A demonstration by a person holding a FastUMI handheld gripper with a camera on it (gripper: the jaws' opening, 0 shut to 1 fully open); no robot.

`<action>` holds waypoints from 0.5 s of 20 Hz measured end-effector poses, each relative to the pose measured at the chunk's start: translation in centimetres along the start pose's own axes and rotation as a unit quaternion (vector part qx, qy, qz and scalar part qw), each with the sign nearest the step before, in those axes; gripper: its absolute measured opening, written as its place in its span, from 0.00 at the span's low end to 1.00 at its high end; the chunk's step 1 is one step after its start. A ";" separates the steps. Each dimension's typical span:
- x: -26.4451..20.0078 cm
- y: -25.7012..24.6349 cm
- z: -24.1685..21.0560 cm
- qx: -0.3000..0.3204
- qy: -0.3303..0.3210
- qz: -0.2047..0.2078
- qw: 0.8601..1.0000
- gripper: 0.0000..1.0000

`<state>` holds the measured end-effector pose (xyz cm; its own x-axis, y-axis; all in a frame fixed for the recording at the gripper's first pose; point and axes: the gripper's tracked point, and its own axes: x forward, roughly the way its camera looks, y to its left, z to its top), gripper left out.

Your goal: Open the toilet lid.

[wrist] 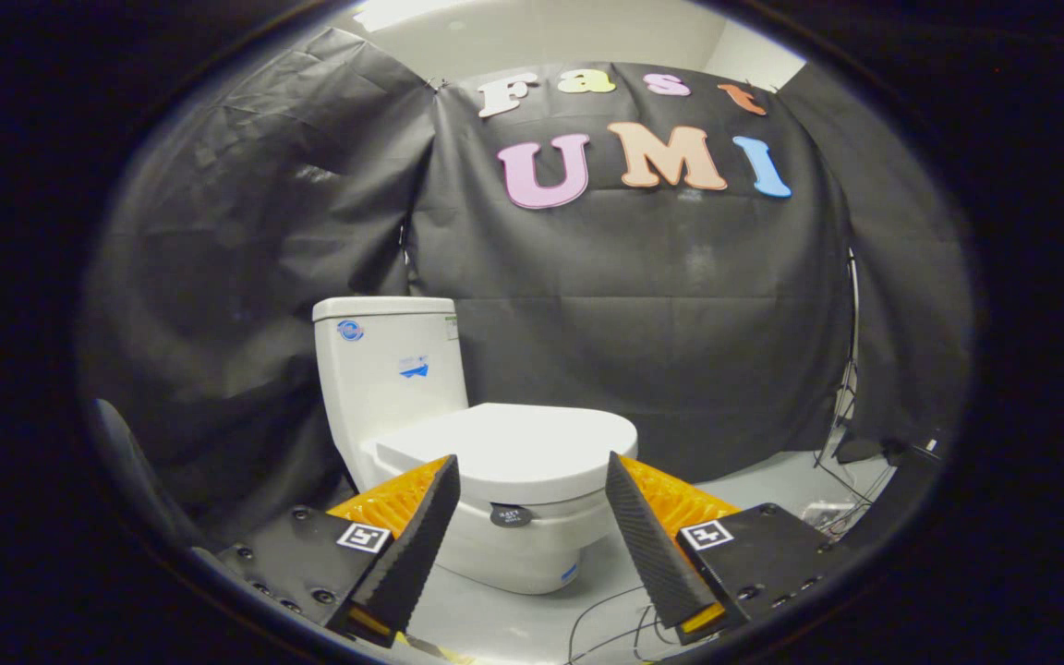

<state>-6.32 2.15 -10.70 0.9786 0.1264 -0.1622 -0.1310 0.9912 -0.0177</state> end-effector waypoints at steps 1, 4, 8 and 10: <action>0.1 -0.1 0.2 0.002 0.000 -0.001 1.000 0.98; 1.1 0.4 0.0 0.024 0.004 0.006 1.000 0.98; 3.1 -0.8 -3.5 0.081 0.091 -0.015 0.992 0.98; 3.6 -0.7 -4.8 0.176 0.145 -0.030 0.973 0.98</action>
<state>-3.45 1.71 -15.98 0.8899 0.1031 -0.4443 0.0370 0.9546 0.2956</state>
